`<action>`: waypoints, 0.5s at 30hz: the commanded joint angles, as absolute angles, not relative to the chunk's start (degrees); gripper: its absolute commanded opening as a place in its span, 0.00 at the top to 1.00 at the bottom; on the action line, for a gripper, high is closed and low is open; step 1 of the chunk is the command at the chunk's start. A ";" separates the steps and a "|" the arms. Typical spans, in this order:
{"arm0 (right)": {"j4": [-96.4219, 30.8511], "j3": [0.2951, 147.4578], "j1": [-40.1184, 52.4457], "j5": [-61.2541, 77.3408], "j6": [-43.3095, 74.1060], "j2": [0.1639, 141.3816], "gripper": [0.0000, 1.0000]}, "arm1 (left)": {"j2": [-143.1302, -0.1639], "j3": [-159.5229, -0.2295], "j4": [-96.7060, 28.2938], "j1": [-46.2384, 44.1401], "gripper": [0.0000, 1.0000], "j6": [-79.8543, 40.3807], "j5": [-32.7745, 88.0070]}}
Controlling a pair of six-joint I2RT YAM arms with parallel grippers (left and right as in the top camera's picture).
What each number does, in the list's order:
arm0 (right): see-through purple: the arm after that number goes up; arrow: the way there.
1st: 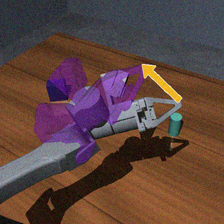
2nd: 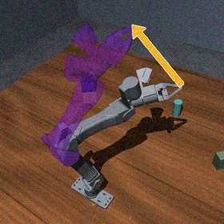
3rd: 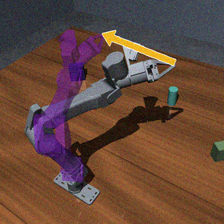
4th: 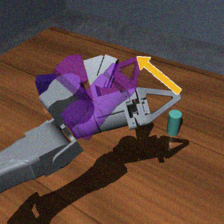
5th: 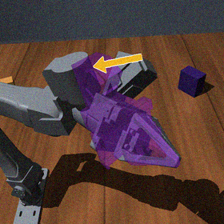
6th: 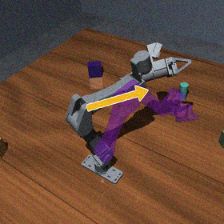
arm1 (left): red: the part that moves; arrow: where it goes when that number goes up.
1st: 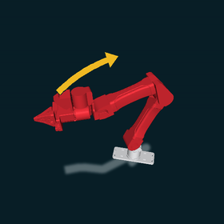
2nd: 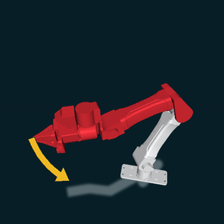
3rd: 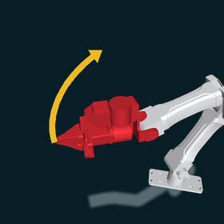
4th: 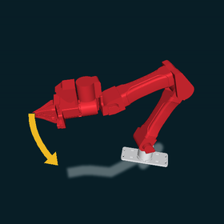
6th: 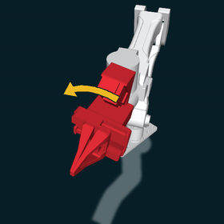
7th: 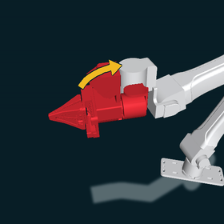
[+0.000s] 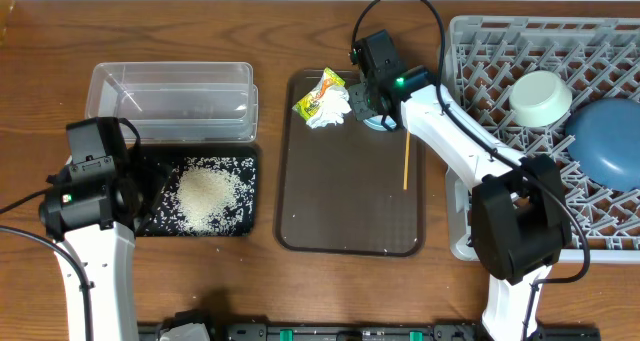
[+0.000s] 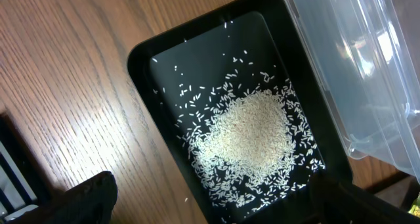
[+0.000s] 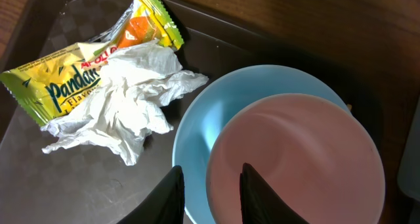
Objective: Sort waste into correct bins and load items into the dishwasher rack
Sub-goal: 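Grasp the pink cup and lift it off the saucer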
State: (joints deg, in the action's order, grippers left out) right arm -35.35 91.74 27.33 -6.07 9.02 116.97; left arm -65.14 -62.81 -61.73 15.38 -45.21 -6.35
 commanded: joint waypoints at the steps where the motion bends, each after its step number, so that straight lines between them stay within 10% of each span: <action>1: -35.64 92.71 27.83 -6.68 9.41 118.30 0.75 | -65.28 -63.75 -62.11 15.68 0.04 -45.76 -6.83; 15: -36.18 92.75 27.83 -6.66 9.41 118.39 0.89 | -65.28 -63.75 -62.11 15.68 0.04 -45.76 -6.83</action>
